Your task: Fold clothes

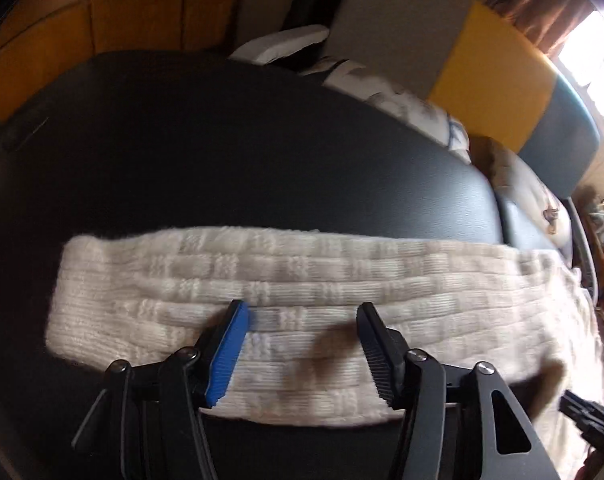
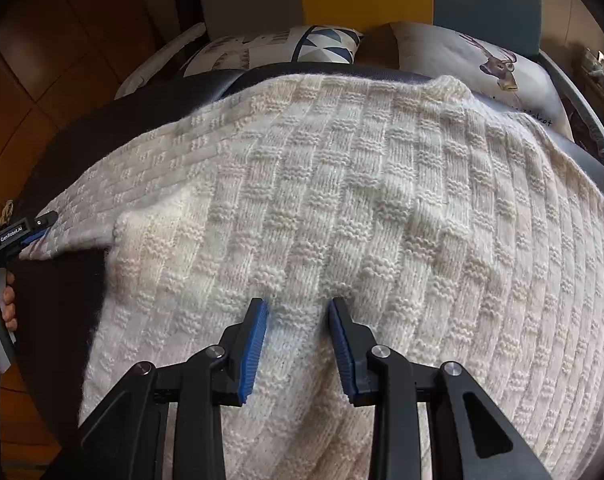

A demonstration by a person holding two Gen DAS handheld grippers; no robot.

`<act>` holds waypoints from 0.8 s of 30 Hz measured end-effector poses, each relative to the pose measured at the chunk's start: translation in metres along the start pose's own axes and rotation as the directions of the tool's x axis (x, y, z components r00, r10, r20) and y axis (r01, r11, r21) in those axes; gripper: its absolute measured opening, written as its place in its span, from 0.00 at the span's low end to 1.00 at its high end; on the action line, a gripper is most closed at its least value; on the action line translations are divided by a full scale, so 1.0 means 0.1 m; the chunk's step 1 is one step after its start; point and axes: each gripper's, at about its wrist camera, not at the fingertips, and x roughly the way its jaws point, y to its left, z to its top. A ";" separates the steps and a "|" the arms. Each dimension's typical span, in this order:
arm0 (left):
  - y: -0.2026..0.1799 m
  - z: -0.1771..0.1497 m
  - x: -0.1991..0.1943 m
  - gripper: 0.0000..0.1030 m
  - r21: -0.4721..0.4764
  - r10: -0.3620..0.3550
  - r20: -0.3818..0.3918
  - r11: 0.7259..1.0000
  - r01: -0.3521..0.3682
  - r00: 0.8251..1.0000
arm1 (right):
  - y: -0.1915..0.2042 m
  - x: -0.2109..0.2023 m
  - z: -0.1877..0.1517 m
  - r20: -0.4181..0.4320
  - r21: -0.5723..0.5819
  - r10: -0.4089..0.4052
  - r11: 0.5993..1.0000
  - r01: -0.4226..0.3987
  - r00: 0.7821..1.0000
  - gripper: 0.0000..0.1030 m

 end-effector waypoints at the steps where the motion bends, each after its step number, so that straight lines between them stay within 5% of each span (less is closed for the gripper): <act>1: 0.04 0.00 0.00 0.50 0.007 0.011 0.011 1.000 -0.011 1.000 | 0.01 0.01 0.00 0.001 -0.004 -0.005 1.000 0.005 1.000 0.32; 6: 0.11 0.05 0.05 0.50 0.019 0.051 0.005 0.998 -0.051 0.999 | -0.07 -0.05 -0.03 0.036 0.024 0.035 0.999 -0.036 0.999 0.32; 8: 0.08 0.08 0.03 0.50 0.006 0.049 -0.011 0.999 -0.049 0.999 | -0.21 -0.19 -0.07 0.072 0.082 0.113 0.990 -0.118 0.991 0.32; 10: 0.01 0.11 -0.10 0.50 -0.017 0.015 0.004 1.000 -0.015 1.000 | -0.54 -0.44 -0.20 0.169 0.197 0.228 0.946 -0.259 0.959 0.32; 12: -0.11 0.14 -0.27 0.50 -0.032 -0.033 0.040 0.999 0.035 0.999 | -0.98 -0.73 -0.40 0.301 0.316 0.319 0.856 -0.409 0.899 0.32; 15: -0.59 0.07 -0.55 0.52 0.030 -0.144 0.088 0.989 0.142 0.986 | -1.81 -1.16 -0.90 0.490 0.478 0.276 0.708 -0.520 0.827 0.32; 19: -1.54 -0.24 -0.67 0.55 0.176 -0.308 0.044 0.939 0.296 0.950 | -2.93 -1.73 -2.02 0.644 0.671 0.019 0.465 -0.577 0.764 0.32; 24: -2.89 -0.92 -0.51 0.56 0.326 -0.442 -0.147 0.823 0.465 0.885 | -3.86 -2.15 -3.46 0.616 0.783 -0.339 0.165 -0.600 0.711 0.34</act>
